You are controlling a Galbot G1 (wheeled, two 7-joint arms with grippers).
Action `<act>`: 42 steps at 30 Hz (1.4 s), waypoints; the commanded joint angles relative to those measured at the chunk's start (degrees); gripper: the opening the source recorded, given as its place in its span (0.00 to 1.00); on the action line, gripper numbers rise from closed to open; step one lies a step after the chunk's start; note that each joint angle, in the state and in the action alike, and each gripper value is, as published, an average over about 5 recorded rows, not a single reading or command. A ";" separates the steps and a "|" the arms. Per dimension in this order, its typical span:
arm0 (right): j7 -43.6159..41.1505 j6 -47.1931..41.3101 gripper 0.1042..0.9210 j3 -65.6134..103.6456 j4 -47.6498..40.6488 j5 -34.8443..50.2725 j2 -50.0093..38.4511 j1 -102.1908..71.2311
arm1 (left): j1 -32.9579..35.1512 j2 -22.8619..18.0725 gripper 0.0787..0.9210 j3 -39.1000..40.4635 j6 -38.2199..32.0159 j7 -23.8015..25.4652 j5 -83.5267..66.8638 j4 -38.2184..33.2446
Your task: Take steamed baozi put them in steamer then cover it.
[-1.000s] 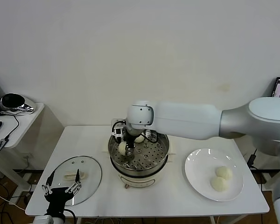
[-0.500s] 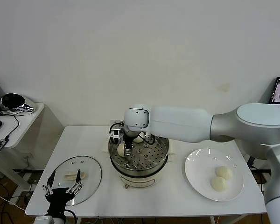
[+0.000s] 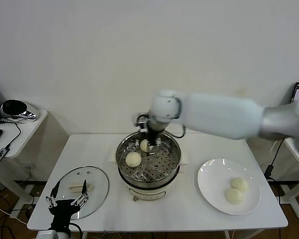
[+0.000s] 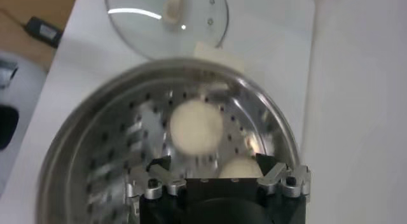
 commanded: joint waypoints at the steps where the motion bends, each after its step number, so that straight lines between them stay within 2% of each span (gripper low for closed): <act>1: -10.40 9.60 0.88 -1.44 14.11 -11.40 -26.75 5.20 | 0.11 0.16 0.88 -0.02 0.01 0.04 0.05 0.12; 12: -10.64 17.24 0.88 -4.76 17.03 -26.41 -40.61 -3.30 | 0.54 0.08 0.88 0.55 0.03 0.05 0.75 0.30; 17: -9.21 18.55 0.88 2.82 16.72 -31.19 -45.06 -15.90 | 1.20 -0.13 0.88 0.42 -0.10 0.05 0.93 0.34; 22: -7.52 19.43 0.88 18.08 15.71 -34.80 -47.84 -34.27 | 1.79 -0.40 0.88 0.43 -0.21 0.04 1.36 0.35; 29: -6.03 19.03 0.88 38.25 13.40 -38.25 -47.90 -58.17 | 2.26 -0.64 0.88 0.55 -0.17 0.00 2.02 0.16; 42: -2.86 18.64 0.88 41.48 6.21 -39.64 -38.69 -61.68 | 3.15 -1.02 0.88 -0.23 -0.20 -0.01 2.08 -0.54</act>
